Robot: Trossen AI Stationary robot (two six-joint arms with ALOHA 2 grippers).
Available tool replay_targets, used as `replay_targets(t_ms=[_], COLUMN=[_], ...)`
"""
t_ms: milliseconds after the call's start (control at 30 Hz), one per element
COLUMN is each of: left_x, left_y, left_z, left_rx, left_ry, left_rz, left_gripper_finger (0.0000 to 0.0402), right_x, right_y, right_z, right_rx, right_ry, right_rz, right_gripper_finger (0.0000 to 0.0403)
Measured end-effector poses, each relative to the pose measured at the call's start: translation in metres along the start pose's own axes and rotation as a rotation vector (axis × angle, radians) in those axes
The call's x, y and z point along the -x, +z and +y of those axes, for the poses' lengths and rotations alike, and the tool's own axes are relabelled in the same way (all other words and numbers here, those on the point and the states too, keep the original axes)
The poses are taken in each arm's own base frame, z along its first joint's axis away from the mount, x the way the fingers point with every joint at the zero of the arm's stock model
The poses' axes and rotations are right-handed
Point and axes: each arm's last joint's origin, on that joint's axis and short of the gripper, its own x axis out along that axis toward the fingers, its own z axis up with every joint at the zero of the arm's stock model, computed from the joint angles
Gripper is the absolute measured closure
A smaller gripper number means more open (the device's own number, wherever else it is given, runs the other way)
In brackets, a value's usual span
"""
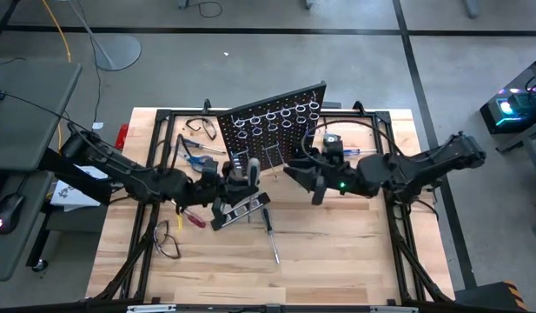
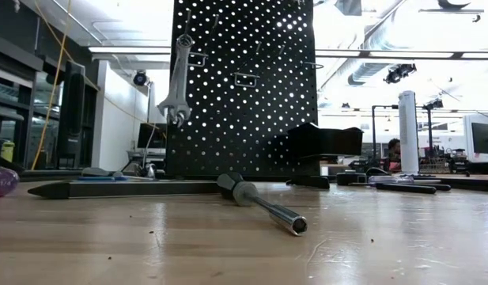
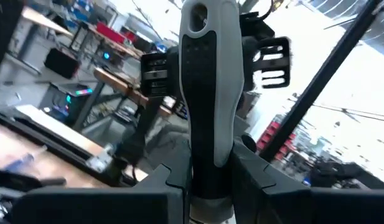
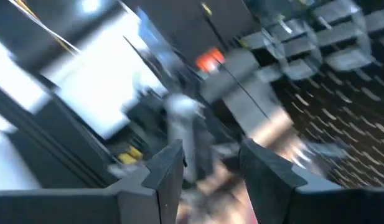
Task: Hang tools onto peg board
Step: Hang the gray screwdriver on the pegboard
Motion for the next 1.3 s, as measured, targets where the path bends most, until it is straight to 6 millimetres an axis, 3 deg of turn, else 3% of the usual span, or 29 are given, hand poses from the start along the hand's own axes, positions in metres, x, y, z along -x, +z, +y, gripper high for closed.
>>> replay_targets(t_ms=[200,533,767,967,1300], left_x=[-0.009,-0.016,-0.025,-0.046,-0.053], left_y=[0.014,0.018,0.008,0.001,-0.001], left_z=[-0.006,0.001,0.006,0.001,-0.002], left_rx=[-0.084,-0.068,-0.053,-0.076,-0.091], left_ry=[-0.035,0.003,0.003,-0.009,0.007], left_rz=[0.006,0.02,0.052,0.07,0.059], left_gripper_finger=[0.0345,0.0345,0.0345,0.0345,0.0345], right_x=[-0.016,-0.031,-0.038,-0.048,-0.042], right_y=[-0.003,-0.01,-0.008,-0.019,-0.01], right_z=[0.006,0.0,-0.008,-0.013,-0.01], right_rx=[0.002,0.012,0.044,0.065,0.078], right_ry=[0.066,0.083,0.085,0.102,0.106], right_rz=[-0.102,-0.09,-0.079,-0.02,-0.057], right_gripper_finger=[0.0244,0.0152,0.0148,0.0148,0.0158])
